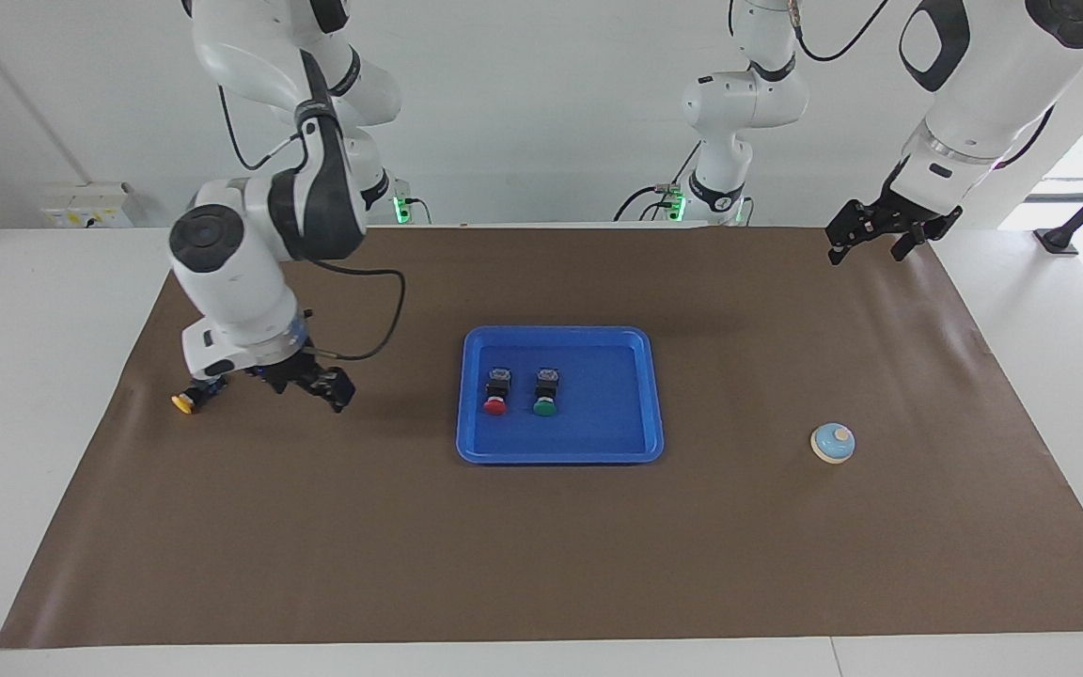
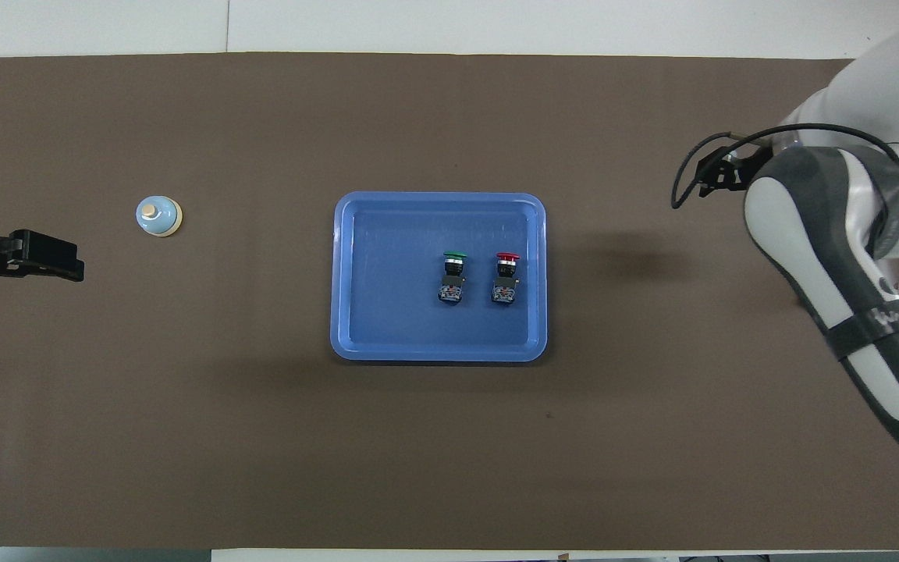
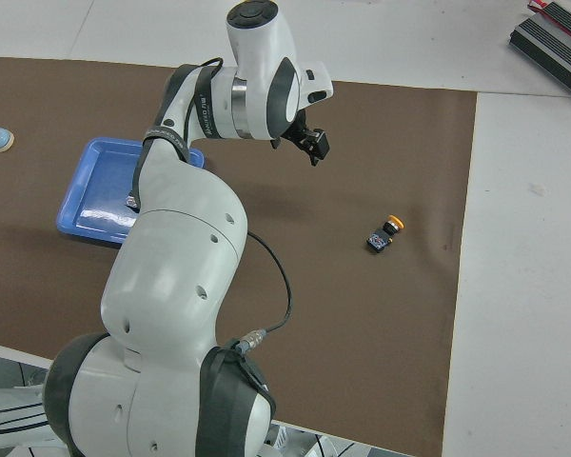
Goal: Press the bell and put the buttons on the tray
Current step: 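Move the right gripper to the yellow-topped button and grasp it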
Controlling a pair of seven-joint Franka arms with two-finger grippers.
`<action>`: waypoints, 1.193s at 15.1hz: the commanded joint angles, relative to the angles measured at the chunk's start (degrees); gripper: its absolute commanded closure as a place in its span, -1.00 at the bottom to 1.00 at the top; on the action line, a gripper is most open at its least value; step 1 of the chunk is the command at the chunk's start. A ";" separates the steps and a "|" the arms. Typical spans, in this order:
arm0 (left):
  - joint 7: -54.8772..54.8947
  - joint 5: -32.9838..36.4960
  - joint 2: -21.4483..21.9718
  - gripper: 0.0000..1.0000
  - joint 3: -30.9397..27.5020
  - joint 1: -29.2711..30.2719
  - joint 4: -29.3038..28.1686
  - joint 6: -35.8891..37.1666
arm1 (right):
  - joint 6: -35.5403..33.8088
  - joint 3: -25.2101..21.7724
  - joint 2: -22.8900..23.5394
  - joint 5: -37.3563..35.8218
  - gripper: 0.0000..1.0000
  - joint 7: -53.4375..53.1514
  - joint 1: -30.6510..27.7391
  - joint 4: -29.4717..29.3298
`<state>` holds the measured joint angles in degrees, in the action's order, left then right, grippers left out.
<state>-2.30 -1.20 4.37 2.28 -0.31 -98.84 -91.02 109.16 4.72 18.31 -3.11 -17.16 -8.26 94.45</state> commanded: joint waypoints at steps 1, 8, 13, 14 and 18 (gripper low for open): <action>0.01 -0.38 0.73 -1.00 -0.08 0.22 -0.12 0.41 | 1.04 1.08 -2.04 -0.23 -1.00 5.38 -5.78 3.97; 0.01 -0.38 0.73 -1.00 0.00 0.22 -0.12 0.41 | 12.97 1.08 -6.52 -0.23 -1.00 7.92 -14.13 17.75; 0.01 -0.38 0.73 -1.00 -0.08 0.22 -0.12 0.41 | 24.15 1.08 -9.07 -0.05 -1.00 12.33 -19.24 27.79; 0.01 -0.38 0.73 -1.00 0.00 0.22 -0.12 0.41 | 25.82 1.08 -9.25 0.03 -1.00 12.24 -19.25 29.19; 0.01 -0.38 0.73 -1.00 0.00 0.22 -0.12 0.41 | 34.25 1.26 -10.48 0.39 -1.00 12.24 -18.90 35.26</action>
<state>-2.30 -1.20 4.37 2.28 -0.31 -98.84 -91.02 139.01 5.24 10.54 -3.09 -5.76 -26.77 124.79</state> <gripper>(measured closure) 0.000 0.000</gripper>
